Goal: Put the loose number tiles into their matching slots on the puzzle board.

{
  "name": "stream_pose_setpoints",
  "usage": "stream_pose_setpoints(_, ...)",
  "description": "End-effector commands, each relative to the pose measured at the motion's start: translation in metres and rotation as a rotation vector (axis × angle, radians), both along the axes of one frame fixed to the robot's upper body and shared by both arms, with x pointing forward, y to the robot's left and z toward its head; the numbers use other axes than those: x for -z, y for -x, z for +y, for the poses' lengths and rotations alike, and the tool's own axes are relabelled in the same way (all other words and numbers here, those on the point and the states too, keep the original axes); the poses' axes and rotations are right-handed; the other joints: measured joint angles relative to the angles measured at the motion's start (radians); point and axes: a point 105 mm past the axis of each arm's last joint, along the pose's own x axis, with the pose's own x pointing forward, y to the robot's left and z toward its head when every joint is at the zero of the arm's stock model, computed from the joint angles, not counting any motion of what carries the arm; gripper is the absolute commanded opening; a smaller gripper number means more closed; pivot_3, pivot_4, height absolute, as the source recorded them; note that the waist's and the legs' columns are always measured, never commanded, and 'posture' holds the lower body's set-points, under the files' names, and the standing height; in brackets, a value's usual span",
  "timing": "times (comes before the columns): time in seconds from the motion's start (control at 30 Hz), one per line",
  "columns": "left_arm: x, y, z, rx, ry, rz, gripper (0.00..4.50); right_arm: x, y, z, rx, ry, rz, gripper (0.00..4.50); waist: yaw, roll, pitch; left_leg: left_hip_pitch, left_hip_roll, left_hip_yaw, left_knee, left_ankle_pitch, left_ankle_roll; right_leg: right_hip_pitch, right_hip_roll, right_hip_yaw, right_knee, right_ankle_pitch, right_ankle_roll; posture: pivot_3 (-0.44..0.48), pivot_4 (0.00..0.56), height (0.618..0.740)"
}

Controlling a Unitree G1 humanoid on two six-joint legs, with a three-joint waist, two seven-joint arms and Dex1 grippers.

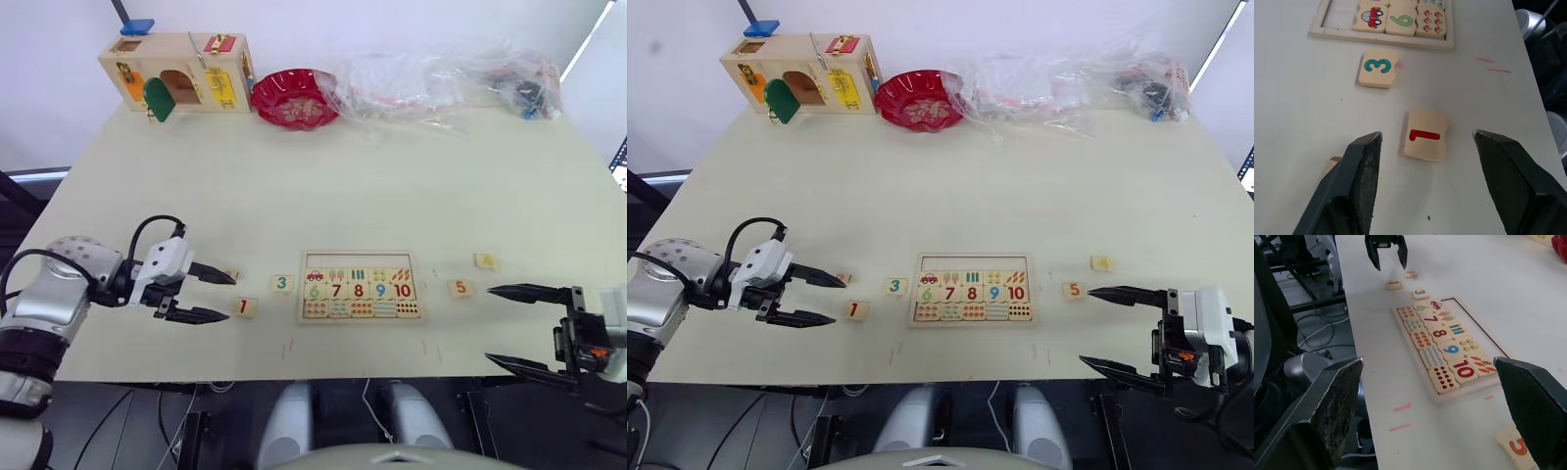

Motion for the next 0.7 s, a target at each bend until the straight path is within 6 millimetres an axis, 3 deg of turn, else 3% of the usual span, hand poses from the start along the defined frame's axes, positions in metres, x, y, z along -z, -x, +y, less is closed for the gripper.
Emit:
stream_pose_setpoints(0.03,-0.004,0.001,0.001,0.073,-0.037,-0.016,3.18,-0.004,0.002,0.006,-0.021,0.008,-0.039,4.50,0.000,0.000,0.000,0.000,0.000,0.000,0.000,0.000,0.000,0.000,0.000,0.000,0.000,0.000,0.000,0.000,0.150,0.740)
stream_pose_setpoints(0.33,0.003,-0.011,-0.004,0.114,-0.089,-0.045,3.18,-0.002,0.002,0.010,-0.014,0.002,-0.048,4.50,0.001,0.000,0.000,0.000,-0.001,0.000,0.000,0.000,0.000,0.000,0.001,0.000,0.000,0.000,0.000,0.000,0.150,0.740)
stream_pose_setpoints(0.7,0.009,-0.012,-0.006,0.150,-0.115,-0.073,3.18,-0.002,0.003,0.011,-0.005,0.003,-0.047,4.50,0.000,0.000,0.000,0.000,-0.001,0.000,0.000,0.000,0.000,0.000,0.001,0.000,0.001,0.000,0.000,0.000,0.150,0.740)
